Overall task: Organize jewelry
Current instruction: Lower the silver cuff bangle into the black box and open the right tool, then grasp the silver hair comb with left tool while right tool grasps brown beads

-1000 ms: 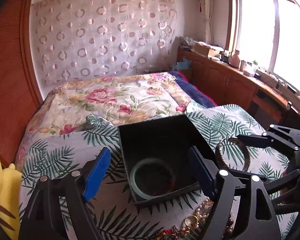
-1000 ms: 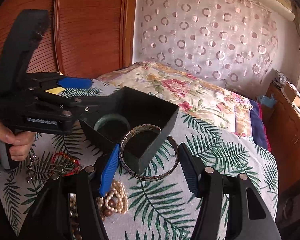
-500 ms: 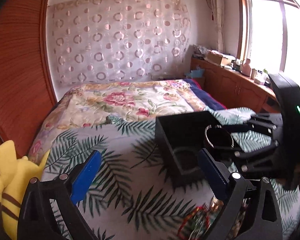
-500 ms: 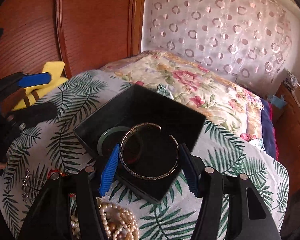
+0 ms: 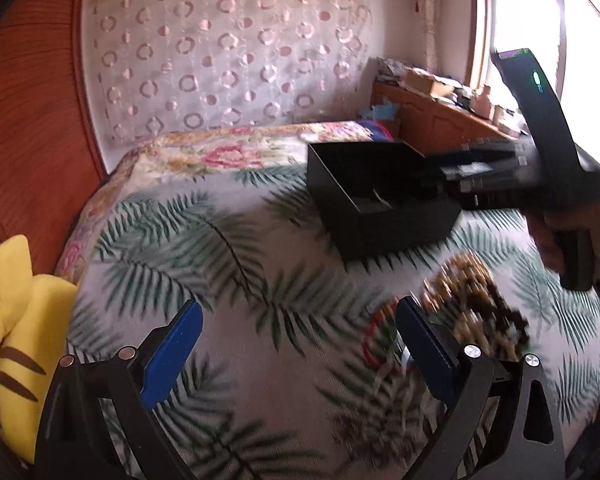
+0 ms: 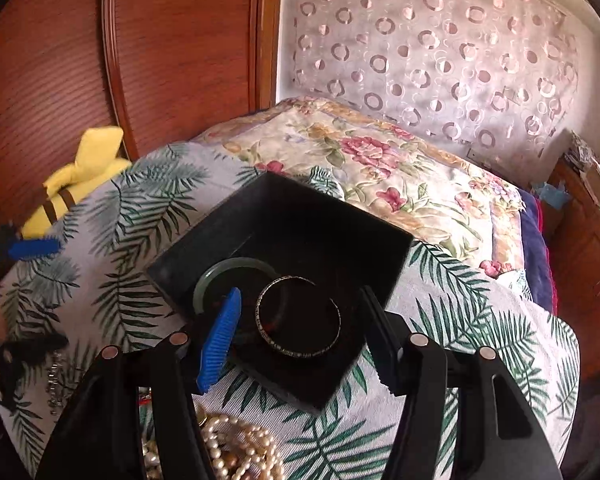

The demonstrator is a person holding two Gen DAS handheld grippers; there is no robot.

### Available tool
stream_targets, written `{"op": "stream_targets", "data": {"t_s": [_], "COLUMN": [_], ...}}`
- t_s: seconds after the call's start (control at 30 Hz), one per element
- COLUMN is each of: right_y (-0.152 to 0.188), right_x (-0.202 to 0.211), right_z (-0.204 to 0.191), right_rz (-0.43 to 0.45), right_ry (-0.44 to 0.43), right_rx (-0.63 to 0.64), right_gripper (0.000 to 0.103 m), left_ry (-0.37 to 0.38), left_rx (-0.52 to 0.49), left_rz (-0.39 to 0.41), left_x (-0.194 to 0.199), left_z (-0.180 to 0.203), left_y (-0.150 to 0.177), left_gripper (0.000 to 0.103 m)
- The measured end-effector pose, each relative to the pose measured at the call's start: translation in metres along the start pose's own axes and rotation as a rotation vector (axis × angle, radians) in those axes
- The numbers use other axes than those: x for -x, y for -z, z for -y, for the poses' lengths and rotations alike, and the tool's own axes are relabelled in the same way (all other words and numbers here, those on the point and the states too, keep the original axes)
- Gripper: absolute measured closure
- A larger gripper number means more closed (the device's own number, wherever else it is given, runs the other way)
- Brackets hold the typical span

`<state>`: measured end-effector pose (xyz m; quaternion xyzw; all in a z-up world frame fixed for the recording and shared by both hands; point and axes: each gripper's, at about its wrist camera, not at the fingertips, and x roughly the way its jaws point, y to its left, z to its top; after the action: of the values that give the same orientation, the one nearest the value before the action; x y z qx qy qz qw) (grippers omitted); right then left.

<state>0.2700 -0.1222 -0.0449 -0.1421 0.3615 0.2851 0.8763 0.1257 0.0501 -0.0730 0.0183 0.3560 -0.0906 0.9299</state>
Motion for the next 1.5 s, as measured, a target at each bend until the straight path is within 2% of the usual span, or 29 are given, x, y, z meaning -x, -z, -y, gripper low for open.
{"op": "stream_targets", "data": {"t_s": [0.1,0.23,0.33,0.47,0.63,0.73,0.83,1.0,1.1,1.17,1.27,1.37,1.5], "right_y": [0.013,0.039,0.062,0.088,0.115,0.13,0.137,0.146,0.147,0.145,0.14,0.136,0.133], "right_x": [0.022,0.054,0.073,0.088,0.095,0.097,0.097,0.093,0.091,0.09,0.087,0.082,0.075], "right_z": [0.001,-0.004,-0.007,-0.012,-0.023,-0.033,-0.039,-0.045,-0.049,-0.049,-0.048,-0.045,-0.042], "right_rz": [0.028,0.062,0.069,0.063,0.042,0.032,0.025,0.002,-0.005,-0.009,-0.017,-0.029,-0.046], "right_ry": [-0.009,-0.015,-0.028,-0.033,-0.053,-0.043,-0.05,-0.078,-0.092,-0.104,-0.102,-0.101,-0.091], "right_rx": [-0.037,-0.063,-0.091,-0.111,-0.138,-0.113,-0.102,-0.098,-0.093,-0.092,-0.089,-0.101,-0.113], "right_gripper": [0.04,0.033,0.032,0.024,0.024,0.024,0.024,0.024,0.037,0.051,0.063,0.069,0.07], "left_ry": [0.026,0.044,0.063,0.071,0.058,0.05,0.077,0.055,0.051,0.034,0.016,0.004,-0.012], "left_rx": [-0.029,-0.071,-0.089,-0.107,-0.134,-0.147,-0.138,-0.139,-0.109,-0.102,-0.091,-0.072,-0.059], "left_rz": [-0.031,-0.075,-0.099,-0.127,-0.154,-0.164,-0.166,-0.144,-0.128,-0.115,-0.1,-0.096,-0.097], "left_x": [0.007,0.013,0.016,0.014,0.007,0.005,0.007,0.016,0.023,0.029,0.035,0.037,0.036], "left_z": [0.008,0.02,0.025,0.032,0.038,0.04,0.04,0.041,0.036,0.033,0.027,0.021,0.014], "left_y": [0.016,0.032,0.04,0.046,0.046,0.044,0.044,0.048,0.051,0.053,0.052,0.053,0.054], "left_gripper": [0.01,0.01,0.01,0.01,0.01,0.025,0.047,0.048,0.048,0.049,0.049,0.049,0.048]}}
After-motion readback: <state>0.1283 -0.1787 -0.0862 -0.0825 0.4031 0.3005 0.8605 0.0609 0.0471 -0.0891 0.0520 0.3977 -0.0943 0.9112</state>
